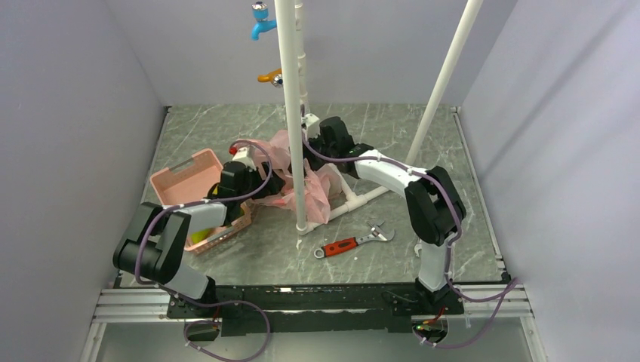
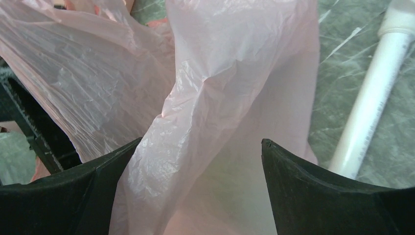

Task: Take the fake fruits out of the plastic bag
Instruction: Adjust the plastic bag at the center of the board.

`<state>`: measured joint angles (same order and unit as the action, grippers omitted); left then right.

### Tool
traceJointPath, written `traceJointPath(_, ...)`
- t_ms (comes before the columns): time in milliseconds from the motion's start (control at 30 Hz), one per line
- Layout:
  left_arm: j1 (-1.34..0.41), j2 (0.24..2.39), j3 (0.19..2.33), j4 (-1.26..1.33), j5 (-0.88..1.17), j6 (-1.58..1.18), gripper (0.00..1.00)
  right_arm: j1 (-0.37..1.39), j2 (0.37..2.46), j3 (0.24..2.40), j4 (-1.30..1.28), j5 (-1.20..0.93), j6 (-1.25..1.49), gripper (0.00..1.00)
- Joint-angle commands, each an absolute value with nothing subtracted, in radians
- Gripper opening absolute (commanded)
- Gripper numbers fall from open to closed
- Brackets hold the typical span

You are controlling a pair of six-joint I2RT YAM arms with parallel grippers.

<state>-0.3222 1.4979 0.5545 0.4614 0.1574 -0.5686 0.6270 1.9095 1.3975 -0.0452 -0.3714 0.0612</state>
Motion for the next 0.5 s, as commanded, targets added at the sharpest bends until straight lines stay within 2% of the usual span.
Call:
traceJointPath(0,-0.317,1.519,0.613,0.473,0.218,-0.55,0.87,0.654,1.876,1.436,-0.007,-0.315,0.009,0.89)
traceJointPath(167,-0.312,1.502,0.605,0.48,0.19,-0.555,0.83,0.667,1.857,1.504,-0.152,-0.37,-0.103,0.92)
traceJointPath(333,-0.31,1.425,0.562,0.476,0.141,-0.538,0.83,0.702,1.804,1.511,-0.178,-0.27,-0.097,0.99)
traceJointPath(467,-0.311,1.409,0.544,0.484,0.16,-0.551,0.82,0.725,1.743,1.51,-0.169,-0.222,-0.052,1.0)
